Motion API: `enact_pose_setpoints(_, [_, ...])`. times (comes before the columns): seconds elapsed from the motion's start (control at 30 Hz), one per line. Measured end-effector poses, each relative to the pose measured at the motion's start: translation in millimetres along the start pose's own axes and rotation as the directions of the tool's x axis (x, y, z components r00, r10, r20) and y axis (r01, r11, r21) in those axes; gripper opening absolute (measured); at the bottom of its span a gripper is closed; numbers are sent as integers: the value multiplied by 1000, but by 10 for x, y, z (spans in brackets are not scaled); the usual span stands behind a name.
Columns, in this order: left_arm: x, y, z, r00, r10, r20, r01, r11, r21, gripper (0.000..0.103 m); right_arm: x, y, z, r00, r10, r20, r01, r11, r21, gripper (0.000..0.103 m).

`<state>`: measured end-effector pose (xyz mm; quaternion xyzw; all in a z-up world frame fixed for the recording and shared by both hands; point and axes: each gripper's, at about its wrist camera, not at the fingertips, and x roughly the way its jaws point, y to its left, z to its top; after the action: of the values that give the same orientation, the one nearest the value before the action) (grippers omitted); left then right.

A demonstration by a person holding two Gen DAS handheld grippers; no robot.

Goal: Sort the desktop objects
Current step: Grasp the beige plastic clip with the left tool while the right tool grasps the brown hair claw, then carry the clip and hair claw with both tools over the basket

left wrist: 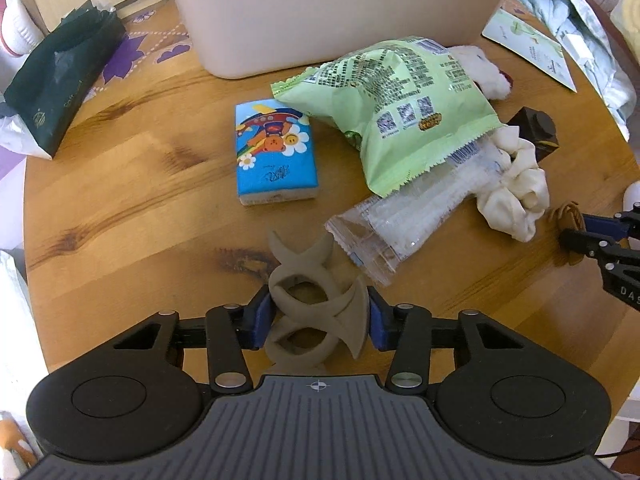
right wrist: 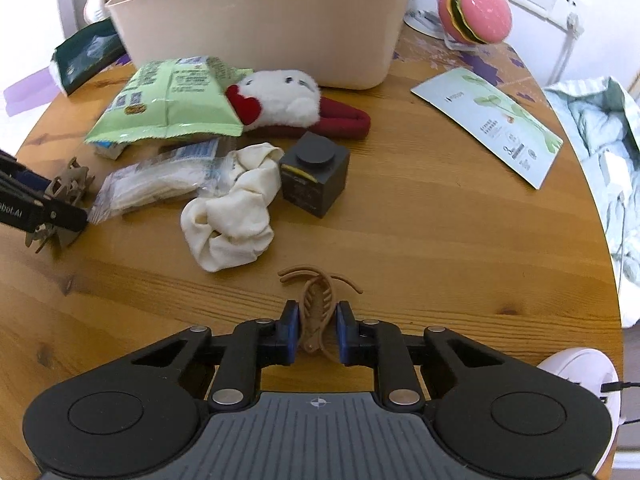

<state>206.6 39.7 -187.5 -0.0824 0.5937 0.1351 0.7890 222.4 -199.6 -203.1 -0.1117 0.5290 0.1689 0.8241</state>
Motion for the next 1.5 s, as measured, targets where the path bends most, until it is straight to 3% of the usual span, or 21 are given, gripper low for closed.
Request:
enact_pose_setpoints(0.33, [-160,41,-134,999,-23,39,23,1000,1,48,-118,-46,-77,1000,19,20,-19,1000,20,17])
enact_pose_setpoints(0.77, [-679,49,-32,990,-29,140,21,998,56,48,-683,-215,117,985,84,151,-91,995,42,17])
enact_pose_setpoints(1.07, [-996,0,149,976,-34,216,13,995,99,48,-1049,-272,343,963,109,246,-121,992,34,17])
enact_pose_setpoints(1.5, [-1373,-5,696,941,-38,335,7,995,95,47,-1453,-328,870,918,149,368,-155,988,-13,17])
